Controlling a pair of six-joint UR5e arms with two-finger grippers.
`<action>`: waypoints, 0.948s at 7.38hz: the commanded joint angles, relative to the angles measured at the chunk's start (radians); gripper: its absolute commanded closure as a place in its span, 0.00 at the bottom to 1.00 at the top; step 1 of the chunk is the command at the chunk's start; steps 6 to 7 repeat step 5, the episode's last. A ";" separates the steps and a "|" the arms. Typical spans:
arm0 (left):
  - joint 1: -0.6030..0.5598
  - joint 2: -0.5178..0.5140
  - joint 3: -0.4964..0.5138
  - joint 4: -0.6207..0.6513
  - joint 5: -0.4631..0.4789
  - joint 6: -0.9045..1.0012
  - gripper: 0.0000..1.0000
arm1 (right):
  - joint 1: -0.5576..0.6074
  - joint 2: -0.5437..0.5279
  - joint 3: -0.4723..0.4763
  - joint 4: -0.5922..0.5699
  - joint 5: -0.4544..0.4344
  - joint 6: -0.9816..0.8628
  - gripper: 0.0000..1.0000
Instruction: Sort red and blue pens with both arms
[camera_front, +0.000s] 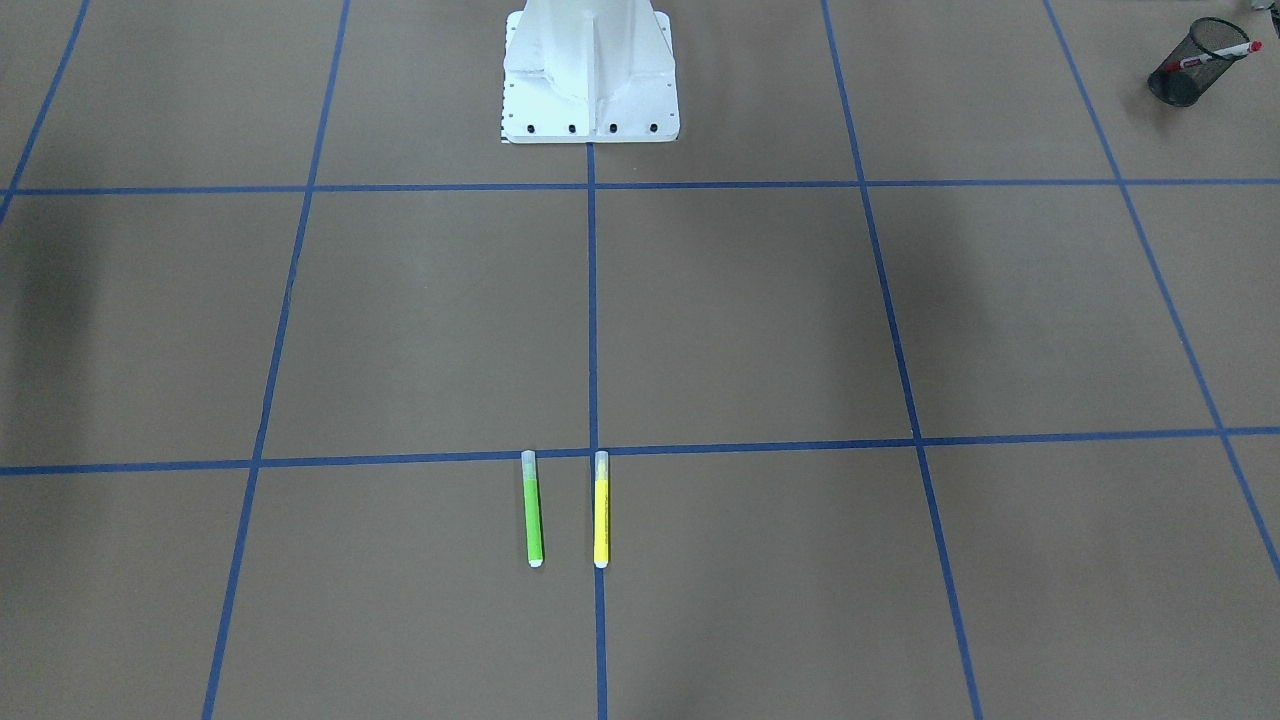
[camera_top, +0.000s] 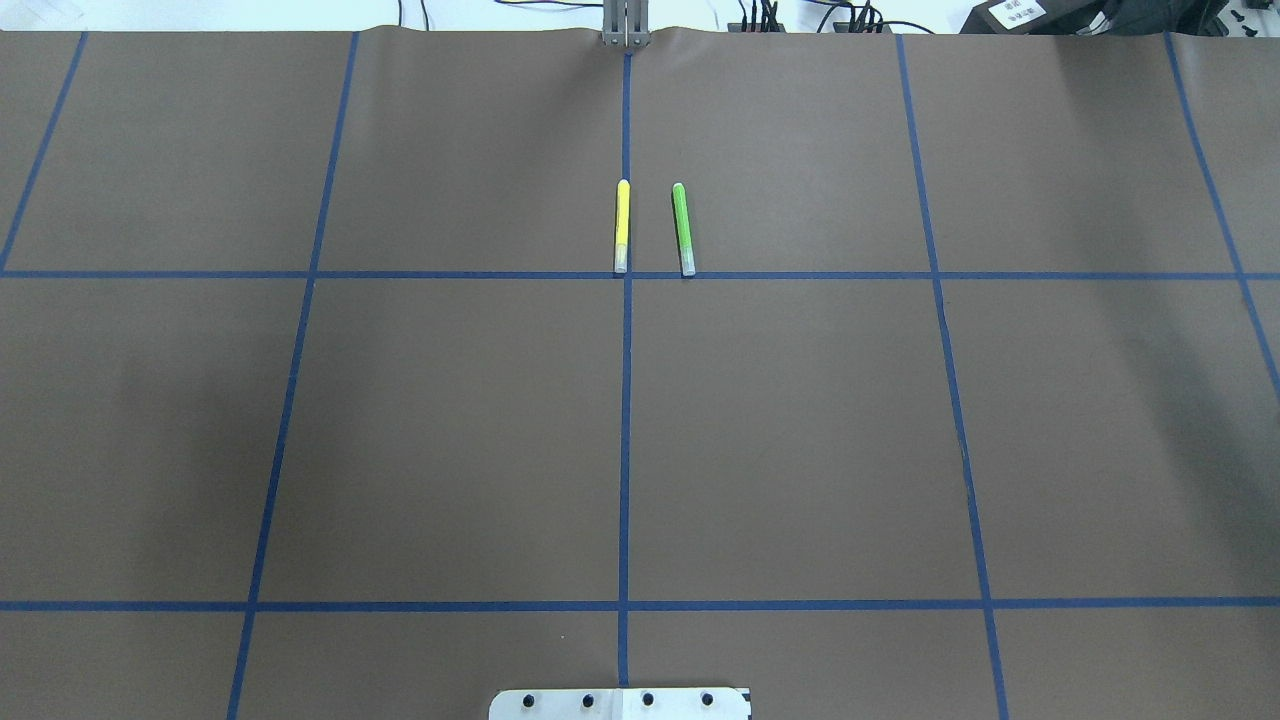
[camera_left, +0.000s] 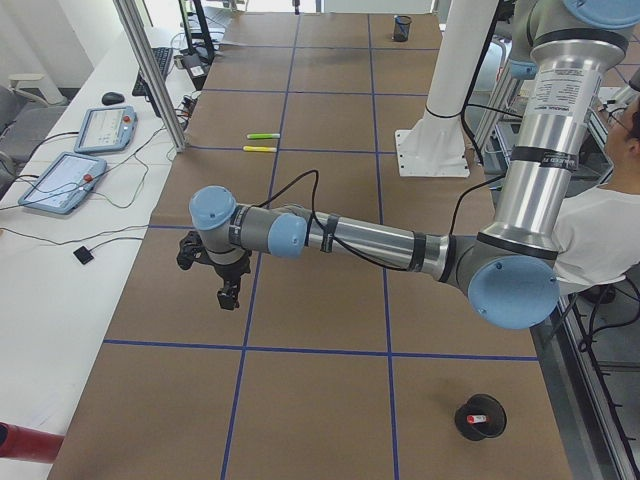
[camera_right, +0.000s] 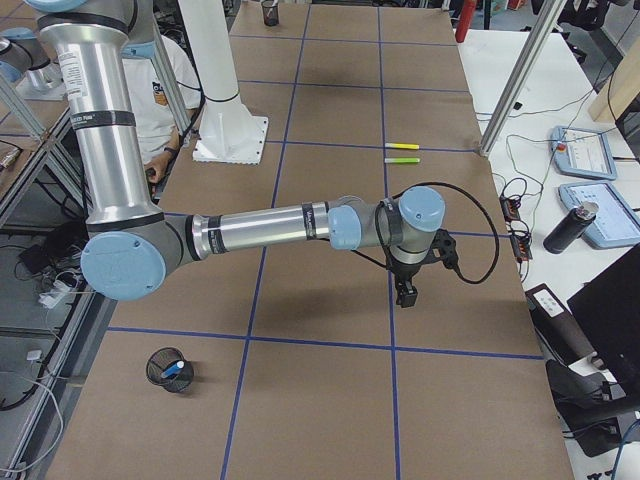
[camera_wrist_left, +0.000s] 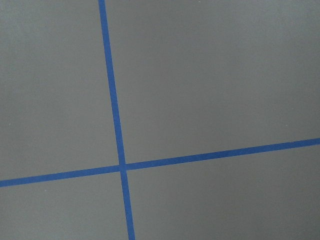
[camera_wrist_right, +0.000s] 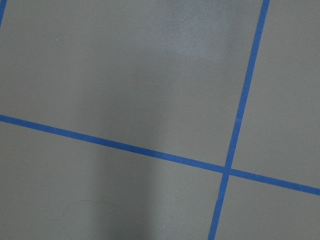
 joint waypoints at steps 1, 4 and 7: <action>0.000 0.022 -0.028 -0.002 -0.001 0.000 0.01 | 0.002 -0.030 0.032 -0.002 0.010 0.000 0.00; -0.001 0.024 -0.045 -0.002 -0.001 -0.001 0.00 | 0.000 -0.045 0.049 -0.011 0.026 0.000 0.00; -0.001 0.024 -0.047 -0.002 0.001 0.000 0.00 | 0.002 -0.045 0.054 -0.011 0.026 0.000 0.00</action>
